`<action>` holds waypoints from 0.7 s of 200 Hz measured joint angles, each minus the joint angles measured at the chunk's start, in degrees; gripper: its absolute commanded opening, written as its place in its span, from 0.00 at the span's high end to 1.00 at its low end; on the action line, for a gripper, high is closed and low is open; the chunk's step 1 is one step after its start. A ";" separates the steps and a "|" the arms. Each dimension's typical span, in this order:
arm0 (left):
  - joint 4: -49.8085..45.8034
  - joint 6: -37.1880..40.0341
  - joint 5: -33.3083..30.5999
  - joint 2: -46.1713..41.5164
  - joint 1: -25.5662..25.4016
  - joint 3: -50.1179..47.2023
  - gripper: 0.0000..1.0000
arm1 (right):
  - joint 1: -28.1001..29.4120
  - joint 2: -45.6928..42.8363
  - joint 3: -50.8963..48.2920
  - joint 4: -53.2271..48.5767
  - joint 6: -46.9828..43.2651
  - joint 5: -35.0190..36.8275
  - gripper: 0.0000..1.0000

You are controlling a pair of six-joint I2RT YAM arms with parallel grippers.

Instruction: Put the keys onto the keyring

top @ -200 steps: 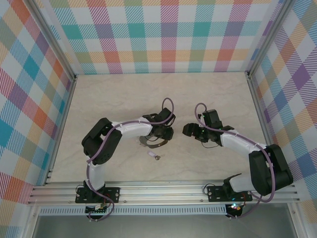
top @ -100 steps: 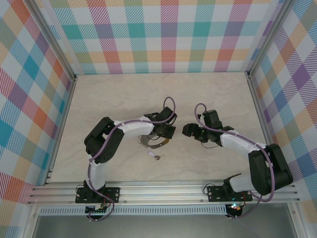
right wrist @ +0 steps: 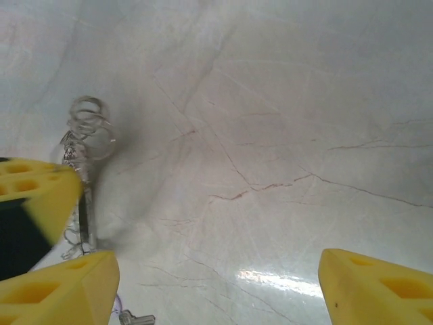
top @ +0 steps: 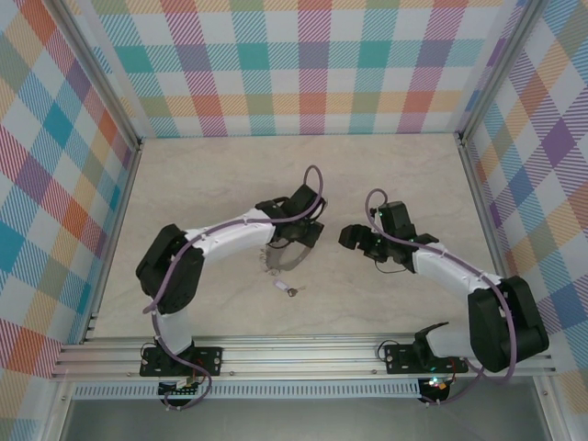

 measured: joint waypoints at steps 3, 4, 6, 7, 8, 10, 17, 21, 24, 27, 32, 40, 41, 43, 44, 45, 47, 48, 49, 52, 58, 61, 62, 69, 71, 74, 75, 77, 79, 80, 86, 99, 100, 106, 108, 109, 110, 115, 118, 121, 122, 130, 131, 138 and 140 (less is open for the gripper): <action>-0.31 0.44 -0.31 -0.50 0.00 0.42 1.00 | -0.07 -0.17 0.13 0.13 0.00 -0.13 0.25; -0.42 0.68 -0.44 -0.72 0.00 0.61 1.00 | -0.13 -0.28 0.22 0.17 0.00 -0.20 0.25; -0.55 0.92 -0.57 -0.96 0.00 0.79 1.00 | -0.17 -0.37 0.28 0.24 0.00 -0.28 0.25; -0.63 1.09 -0.70 -1.22 0.00 0.96 1.00 | -0.22 -0.46 0.35 0.33 0.04 -0.37 0.26; -0.70 1.22 -0.76 -1.36 0.00 1.03 1.00 | -0.24 -0.48 0.39 0.37 0.04 -0.44 0.26; -0.76 1.60 -0.98 -1.77 0.00 1.25 1.00 | -0.33 -0.59 0.52 0.52 0.02 -0.66 0.26; -0.94 2.69 -1.57 -3.21 0.00 1.64 1.00 | -0.57 -0.85 1.14 0.85 0.02 -1.44 0.28; -0.92 3.19 -1.86 -4.09 0.00 1.73 1.00 | -0.72 -0.87 1.51 1.01 0.15 -1.84 0.28; -0.94 3.63 -2.12 -4.74 0.00 1.77 1.00 | -0.92 -0.87 1.97 1.16 0.02 -2.29 0.29; -0.96 4.02 -2.32 -5.31 0.00 1.77 1.00 | -1.05 -0.87 2.36 1.31 0.13 -2.67 0.30; -0.98 4.79 -2.78 -6.58 0.00 1.77 1.00 | -1.38 -0.87 3.15 1.51 0.07 -3.39 0.31; -0.96 5.84 -3.10 -8.33 0.02 1.77 1.00 | -1.92 -0.92 4.37 1.90 0.15 -4.39 0.32; -0.96 5.90 -3.10 -8.48 0.02 1.77 1.00 | -2.03 -0.94 4.59 2.01 0.26 -4.57 0.32; -0.90 6.19 -3.08 -9.01 0.02 1.75 1.00 | -2.14 -0.96 4.83 2.10 0.20 -4.79 0.32; -0.87 6.29 -3.04 -9.14 0.04 1.75 1.00 | -2.25 -1.01 5.05 2.21 0.15 -4.98 0.33; -0.81 6.47 -3.04 -9.40 0.04 1.73 1.00 | -2.32 -1.03 5.16 2.25 0.17 -5.07 0.33; -0.70 6.69 -3.06 -9.84 0.11 1.70 1.00 | -2.47 -1.05 5.51 2.40 0.24 -5.35 0.33; -0.68 6.75 -3.06 -9.97 0.13 1.70 1.00 | -2.51 -1.07 5.62 2.45 0.26 -5.46 0.33; -0.68 6.86 -3.04 -10.12 0.13 1.70 1.00 | -2.56 -1.09 5.73 2.49 0.26 -5.55 0.33; -0.39 7.39 -2.80 -10.88 0.22 1.60 1.00 | -2.86 -1.25 6.29 2.62 0.24 -6.05 0.33; 0.15 7.93 -2.14 -12.09 0.55 1.36 1.00 | -3.30 -1.55 7.17 2.78 0.24 -6.88 0.35; 0.50 8.20 -1.77 -12.72 0.72 1.14 1.00 | -3.52 -1.68 7.58 2.91 0.33 -7.28 0.35; 0.68 8.31 -1.53 -13.03 0.76 1.05 1.00 | -3.61 -1.79 7.78 2.99 0.31 -7.52 0.35; 1.66 8.87 0.04 -14.53 1.14 0.39 1.00 | -4.09 -2.29 8.72 3.32 0.39 -8.46 0.36; 2.03 9.07 0.66 -14.95 1.33 0.22 1.00 | -4.24 -2.45 9.01 3.45 0.37 -8.76 0.36; 2.56 9.25 1.42 -15.52 1.60 -0.11 1.00 | -4.42 -2.67 9.33 3.61 0.44 -9.16 0.36; 2.64 9.25 1.60 -15.65 1.66 -0.17 1.00 | -4.50 -2.80 9.53 3.74 0.42 -9.35 0.36; 3.08 9.29 2.27 -16.11 1.92 -0.42 1.00 | -4.59 -2.91 9.75 3.78 0.39 -9.60 0.36; 3.48 9.38 3.15 -16.52 2.21 -0.66 1.00 | -4.70 -3.08 10.01 3.87 0.44 -9.88 0.37; 3.63 9.42 3.34 -16.65 2.32 -0.76 1.00 | -4.79 -3.19 10.21 3.93 0.46 -10.10 0.37; 4.94 9.60 5.44 -17.81 3.30 -1.53 1.00 | -5.05 -3.65 11.04 4.11 0.44 -10.95 0.37; 7.50 9.88 9.40 -19.54 5.53 -2.93 1.00 | -5.51 -4.63 12.76 4.57 0.37 -12.61 0.38; 7.82 9.90 9.86 -19.69 5.77 -3.06 1.00 | -5.57 -4.72 12.96 4.61 0.39 -12.81 0.38; 8.94 10.01 11.87 -20.13 6.86 -3.50 1.00 | -5.75 -5.09 13.73 4.68 0.28 -13.44 0.39; 9.14 10.08 12.33 -20.22 7.08 -3.58 1.00 | -5.75 -5.22 14.01 4.70 0.24 -13.68 0.39; 9.40 10.08 12.81 -20.28 7.28 -3.65 1.00 | -5.77 -5.31 14.21 4.72 0.20 -13.84 0.39; 9.53 10.08 13.05 -20.31 7.41 -3.67 1.00 | -5.79 -5.35 14.32 4.72 0.17 -13.90 0.39; 10.29 10.12 14.60 -20.41 8.17 -3.87 1.00 | -5.92 -5.55 15.04 4.74 0.04 -14.40 0.39; 10.73 10.14 15.82 -20.44 8.66 -3.91 1.00 | -6.03 -5.68 15.45 4.76 -0.04 -14.69 0.39; 11.13 10.16 16.70 -20.44 9.01 -3.96 1.00 | -6.12 -5.77 15.93 4.76 -0.09 -14.99 0.39; 11.26 10.16 16.87 -20.44 9.09 -3.98 1.00 | -6.12 -5.79 16.04 4.79 -0.11 -15.08 0.40; 12.24 10.25 19.32 -20.41 10.03 -4.09 1.00 | -6.19 -6.03 17.03 4.81 -0.35 -15.65 0.40; 12.31 10.27 19.80 -20.41 10.21 -4.09 1.00 | -6.19 -6.08 17.18 4.81 -0.42 -15.74 0.40; 12.98 10.29 21.68 -20.41 10.80 -4.15 1.00 | -6.21 -6.19 17.81 4.85 -0.48 -16.15 0.41; 13.16 10.29 22.29 -20.44 10.97 -4.15 1.00 | -6.25 -6.19 18.01 4.83 -0.48 -16.28 0.41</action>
